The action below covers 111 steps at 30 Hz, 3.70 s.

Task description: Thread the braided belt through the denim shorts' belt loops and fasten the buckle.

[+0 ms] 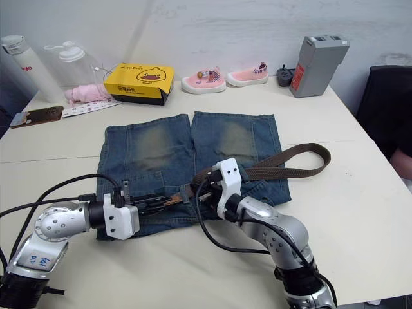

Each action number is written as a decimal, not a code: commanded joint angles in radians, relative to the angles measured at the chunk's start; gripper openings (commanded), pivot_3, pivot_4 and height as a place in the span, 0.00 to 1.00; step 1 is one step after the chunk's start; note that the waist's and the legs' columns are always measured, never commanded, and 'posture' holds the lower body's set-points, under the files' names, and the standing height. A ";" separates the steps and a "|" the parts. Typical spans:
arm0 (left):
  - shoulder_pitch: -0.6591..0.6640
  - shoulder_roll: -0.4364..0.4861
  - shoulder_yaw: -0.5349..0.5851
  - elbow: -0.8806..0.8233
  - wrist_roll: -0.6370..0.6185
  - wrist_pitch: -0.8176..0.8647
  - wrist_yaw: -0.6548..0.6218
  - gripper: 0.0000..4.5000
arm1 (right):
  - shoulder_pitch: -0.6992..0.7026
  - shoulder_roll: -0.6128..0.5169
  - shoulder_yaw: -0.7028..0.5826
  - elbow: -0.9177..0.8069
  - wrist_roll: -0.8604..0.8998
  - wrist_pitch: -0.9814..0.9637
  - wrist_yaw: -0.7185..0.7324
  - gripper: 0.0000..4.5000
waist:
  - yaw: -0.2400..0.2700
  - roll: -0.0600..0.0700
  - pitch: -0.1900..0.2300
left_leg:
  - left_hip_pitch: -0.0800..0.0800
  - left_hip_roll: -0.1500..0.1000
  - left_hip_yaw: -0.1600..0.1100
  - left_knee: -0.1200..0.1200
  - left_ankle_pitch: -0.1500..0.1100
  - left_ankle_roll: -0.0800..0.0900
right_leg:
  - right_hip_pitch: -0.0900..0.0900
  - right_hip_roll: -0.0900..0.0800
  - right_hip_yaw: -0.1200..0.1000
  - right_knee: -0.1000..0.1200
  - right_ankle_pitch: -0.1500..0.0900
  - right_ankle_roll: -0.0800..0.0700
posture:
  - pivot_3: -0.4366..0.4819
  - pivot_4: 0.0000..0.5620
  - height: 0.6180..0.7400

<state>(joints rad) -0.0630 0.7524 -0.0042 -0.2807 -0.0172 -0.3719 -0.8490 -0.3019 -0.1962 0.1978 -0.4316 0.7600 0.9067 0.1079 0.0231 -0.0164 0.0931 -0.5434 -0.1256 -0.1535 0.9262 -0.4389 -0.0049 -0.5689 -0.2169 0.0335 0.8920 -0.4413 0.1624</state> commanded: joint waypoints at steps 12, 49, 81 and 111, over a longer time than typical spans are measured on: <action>0.008 0.028 0.079 -0.093 -0.182 0.210 -0.014 0.00 | 0.143 -0.471 -0.151 -0.403 -0.001 -0.061 0.335 0.66 | 0.004 0.001 0.001 | -0.001 -0.001 -0.001 0.000 0.000 0.001 | 0.002 -0.001 0.000 -0.005 0.000 0.001 | 0.48 0.27 0.05; 0.026 0.058 0.072 -0.039 -0.132 0.020 -0.076 0.00 | 0.259 -0.694 -0.215 0.200 -0.759 -0.592 0.484 0.11 | 0.082 -0.004 -0.001 | -0.006 -0.005 0.003 0.010 -0.003 0.005 | 0.003 -0.005 0.001 -0.003 0.004 0.008 | 0.48 0.27 0.05; 0.079 0.049 0.128 -0.043 -0.063 -0.084 0.013 0.00 | -0.081 -0.174 -0.110 0.094 1.212 0.144 -0.573 0.99 | 0.010 0.000 0.001 | -0.005 0.002 0.014 0.010 -0.005 0.008 | -0.001 -0.019 0.001 -0.003 -0.001 -0.011 | 0.48 0.27 0.05; 0.089 0.056 0.143 -0.070 -0.069 -0.085 0.018 0.00 | -0.103 0.113 -0.189 0.194 1.212 -0.034 -0.863 0.01 | -0.004 0.006 0.000 | -0.001 0.000 0.001 0.009 -0.006 0.005 | -0.004 0.002 0.002 0.015 0.006 0.001 | 0.48 0.27 0.05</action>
<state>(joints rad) 0.0342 0.8040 0.1171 -0.3165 -0.0740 -0.4396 -0.8436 -0.3847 -0.0983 0.0225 -0.2212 1.9483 0.8790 -0.7775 0.0195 -0.0100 0.0934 -0.5445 -0.1256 -0.1522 0.9348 -0.4447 0.0002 -0.5726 -0.2148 0.0357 0.9067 -0.4354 0.1639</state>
